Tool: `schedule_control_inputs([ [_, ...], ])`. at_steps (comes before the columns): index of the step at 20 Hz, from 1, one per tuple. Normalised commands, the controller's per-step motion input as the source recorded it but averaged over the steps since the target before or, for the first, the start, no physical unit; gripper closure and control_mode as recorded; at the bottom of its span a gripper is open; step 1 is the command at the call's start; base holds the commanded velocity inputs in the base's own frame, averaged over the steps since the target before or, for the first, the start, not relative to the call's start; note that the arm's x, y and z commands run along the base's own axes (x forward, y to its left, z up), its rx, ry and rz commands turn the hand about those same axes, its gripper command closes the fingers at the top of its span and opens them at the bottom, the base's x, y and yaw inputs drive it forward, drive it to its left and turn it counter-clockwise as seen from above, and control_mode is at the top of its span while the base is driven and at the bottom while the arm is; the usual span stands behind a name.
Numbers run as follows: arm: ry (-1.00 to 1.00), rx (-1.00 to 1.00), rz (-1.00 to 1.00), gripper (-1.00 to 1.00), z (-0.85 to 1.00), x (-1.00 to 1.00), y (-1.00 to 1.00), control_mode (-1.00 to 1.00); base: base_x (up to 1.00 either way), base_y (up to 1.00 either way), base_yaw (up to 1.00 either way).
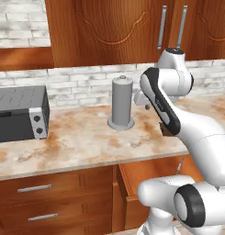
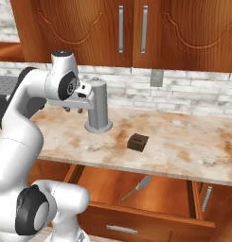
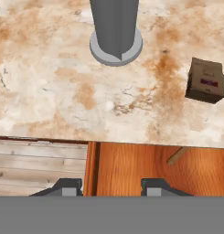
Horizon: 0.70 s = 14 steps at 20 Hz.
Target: Pick the pizza cutter from the drawer and place it on the counter.
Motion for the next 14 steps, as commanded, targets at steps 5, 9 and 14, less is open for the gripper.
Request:
schedule_control_inputs([
  [5, 0.0, 0.0, 0.0, -1.0, 0.0, 0.0, 0.0, 1.0, -0.05, 0.26, -0.09],
  [9, 0.0, 0.0, 0.0, -1.0, 0.0, 0.0, 0.0, 1.0, -0.09, 0.66, -0.4],
  [14, 0.0, 0.0, 0.0, -1.0, 0.0, 0.0, 0.0, 1.0, -0.05, 0.29, -0.66],
])
